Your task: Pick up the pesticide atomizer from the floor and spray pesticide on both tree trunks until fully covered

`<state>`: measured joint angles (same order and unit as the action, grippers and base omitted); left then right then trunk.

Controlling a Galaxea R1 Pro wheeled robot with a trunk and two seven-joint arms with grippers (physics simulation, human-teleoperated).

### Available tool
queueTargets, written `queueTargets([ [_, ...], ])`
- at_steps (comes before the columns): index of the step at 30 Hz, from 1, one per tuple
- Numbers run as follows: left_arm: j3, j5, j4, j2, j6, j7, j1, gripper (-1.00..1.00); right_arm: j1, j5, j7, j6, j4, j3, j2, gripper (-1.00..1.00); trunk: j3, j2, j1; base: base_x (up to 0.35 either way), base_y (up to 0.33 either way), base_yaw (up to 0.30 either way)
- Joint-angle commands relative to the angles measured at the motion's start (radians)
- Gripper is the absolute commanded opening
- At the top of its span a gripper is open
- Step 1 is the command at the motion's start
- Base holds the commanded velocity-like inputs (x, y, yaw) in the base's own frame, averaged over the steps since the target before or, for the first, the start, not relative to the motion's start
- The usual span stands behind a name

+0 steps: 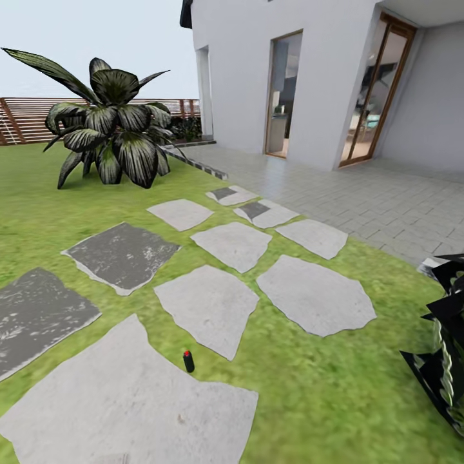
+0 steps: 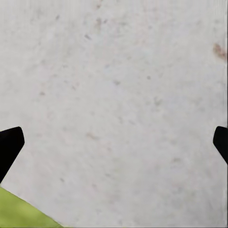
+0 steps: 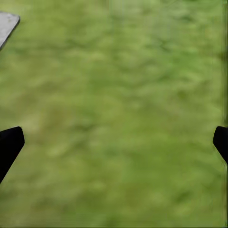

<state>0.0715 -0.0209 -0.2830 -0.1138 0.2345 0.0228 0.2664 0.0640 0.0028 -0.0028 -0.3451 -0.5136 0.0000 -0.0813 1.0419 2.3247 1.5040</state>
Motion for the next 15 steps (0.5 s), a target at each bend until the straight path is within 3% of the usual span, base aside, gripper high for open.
queueTargets([
  [1, 0.002, -0.002, 0.001, 0.000, 0.003, 0.000, 0.001, 1.00, 0.000, 0.000, 0.000, -0.003, 0.000, 0.001, 0.000, 1.00, 0.001, 0.000, 0.000, 0.187, -0.229, 0.143],
  [15, 0.002, -0.002, 0.001, 0.000, 0.003, 0.000, 0.001, 1.00, 0.000, 0.000, 0.000, -0.003, 0.001, -0.001, 0.000, 1.00, 0.001, 0.000, 0.000, 0.184, -0.231, 0.210],
])
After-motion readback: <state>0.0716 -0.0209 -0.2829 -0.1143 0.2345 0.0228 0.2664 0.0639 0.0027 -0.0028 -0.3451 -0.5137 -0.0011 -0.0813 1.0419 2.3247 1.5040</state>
